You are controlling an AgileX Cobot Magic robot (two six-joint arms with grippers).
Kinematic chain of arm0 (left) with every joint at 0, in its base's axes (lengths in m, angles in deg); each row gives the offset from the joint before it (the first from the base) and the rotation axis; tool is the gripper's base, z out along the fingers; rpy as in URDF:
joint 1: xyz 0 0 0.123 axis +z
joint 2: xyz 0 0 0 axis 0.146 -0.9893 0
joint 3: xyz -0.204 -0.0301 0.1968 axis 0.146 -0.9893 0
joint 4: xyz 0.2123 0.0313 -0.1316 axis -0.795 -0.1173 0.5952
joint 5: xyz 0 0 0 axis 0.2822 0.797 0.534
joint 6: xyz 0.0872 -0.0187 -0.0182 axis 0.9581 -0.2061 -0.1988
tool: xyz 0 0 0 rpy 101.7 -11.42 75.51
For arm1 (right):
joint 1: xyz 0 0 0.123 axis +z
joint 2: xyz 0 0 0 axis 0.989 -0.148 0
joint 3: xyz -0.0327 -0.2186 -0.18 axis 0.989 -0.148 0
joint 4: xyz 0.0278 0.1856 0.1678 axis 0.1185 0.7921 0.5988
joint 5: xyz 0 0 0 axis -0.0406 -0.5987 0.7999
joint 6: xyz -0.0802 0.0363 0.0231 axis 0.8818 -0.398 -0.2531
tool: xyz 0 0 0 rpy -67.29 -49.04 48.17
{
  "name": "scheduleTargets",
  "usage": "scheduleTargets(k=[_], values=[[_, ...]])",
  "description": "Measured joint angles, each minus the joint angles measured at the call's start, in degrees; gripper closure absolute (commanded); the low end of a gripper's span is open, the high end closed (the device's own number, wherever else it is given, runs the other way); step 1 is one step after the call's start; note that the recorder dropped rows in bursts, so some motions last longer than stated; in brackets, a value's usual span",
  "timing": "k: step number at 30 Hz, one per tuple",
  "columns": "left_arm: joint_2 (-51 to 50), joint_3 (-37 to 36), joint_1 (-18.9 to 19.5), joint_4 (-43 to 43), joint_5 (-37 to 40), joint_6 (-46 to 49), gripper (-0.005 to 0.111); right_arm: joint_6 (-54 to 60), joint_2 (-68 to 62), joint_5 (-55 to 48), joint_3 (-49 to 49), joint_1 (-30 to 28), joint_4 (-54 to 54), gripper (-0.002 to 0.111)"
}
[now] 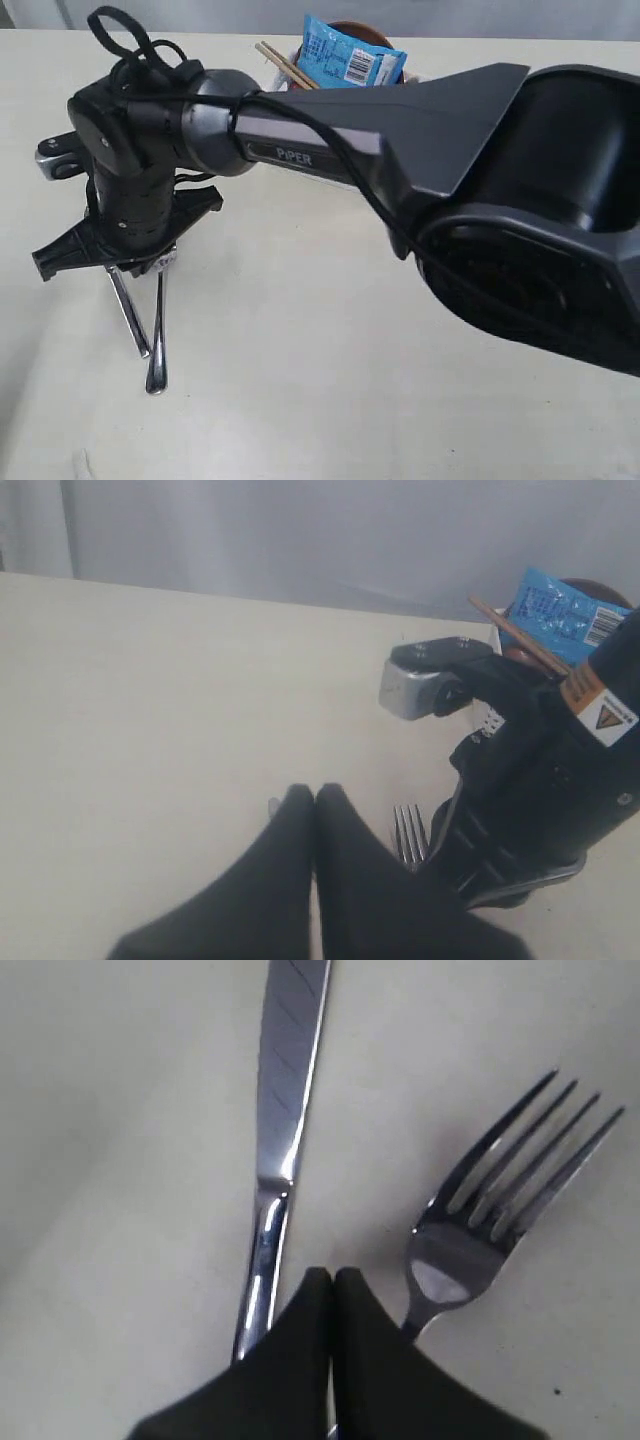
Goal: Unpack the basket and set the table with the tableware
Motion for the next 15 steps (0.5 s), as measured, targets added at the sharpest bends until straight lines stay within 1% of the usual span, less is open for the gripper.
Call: scheduleTargets(k=[8, 15], values=[[0.0, 0.0, 0.0, 0.0, 0.0, 0.0, 0.107, -0.1, -0.8, 0.0, 0.0, 0.0, 0.0, 0.109], [0.0, 0.0, 0.0, 0.0, 0.0, 0.0, 0.107, 0.2, -2.1, -1.8, 0.4, 0.4, 2.3, 0.109]])
